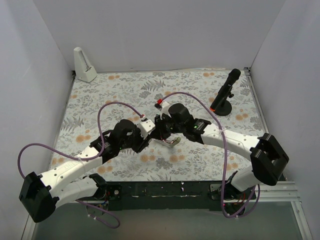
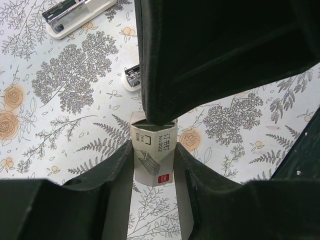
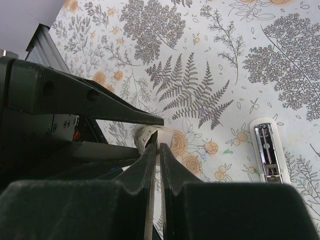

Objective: Load the staples into the stapler

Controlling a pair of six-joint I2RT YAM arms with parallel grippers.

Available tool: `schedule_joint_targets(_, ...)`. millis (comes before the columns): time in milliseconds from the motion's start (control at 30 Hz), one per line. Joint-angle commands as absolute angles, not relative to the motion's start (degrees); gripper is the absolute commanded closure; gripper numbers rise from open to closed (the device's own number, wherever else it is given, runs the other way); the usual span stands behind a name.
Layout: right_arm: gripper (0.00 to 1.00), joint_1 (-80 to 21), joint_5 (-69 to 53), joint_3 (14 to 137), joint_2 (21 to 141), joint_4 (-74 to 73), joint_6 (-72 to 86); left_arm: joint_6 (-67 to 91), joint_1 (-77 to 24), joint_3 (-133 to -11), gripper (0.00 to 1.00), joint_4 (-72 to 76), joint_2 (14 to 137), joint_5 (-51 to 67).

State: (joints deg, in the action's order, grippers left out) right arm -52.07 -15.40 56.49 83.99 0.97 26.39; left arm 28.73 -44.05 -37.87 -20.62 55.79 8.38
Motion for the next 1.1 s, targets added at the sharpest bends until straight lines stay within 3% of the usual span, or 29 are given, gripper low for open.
schedule_joint_targets(0, 0.87, -51.2, -13.9, 59.1, 86.2, 0.1, 24.0, 28.5, -44.5, -38.8, 0.91, -19.2, 55.1, 9.8)
schedule_joint_targets(200, 0.87, -51.3, -14.8, 60.7, 88.7, -1.5, 23.1, 29.2, -44.6, -40.2, 0.9, -20.0, 56.7, 7.4)
schedule_joint_targets(333, 0.99, -51.3, -14.8, 62.8, 91.8, -2.1, 21.4, 29.4, -44.6, -40.7, 0.89, -20.3, 57.3, 5.0)
schedule_joint_targets(800, 0.99, -50.9, -13.7, 74.2, 104.4, 1.4, 10.2, 30.2, -44.2, -42.6, 0.8, -22.1, 66.1, -12.6)
schedule_joint_targets(1067, 0.99, -48.4, -20.5, 76.5, 111.4, 7.8, 8.2, 30.8, -39.5, -43.5, 0.77, -21.6, 72.3, -14.4)
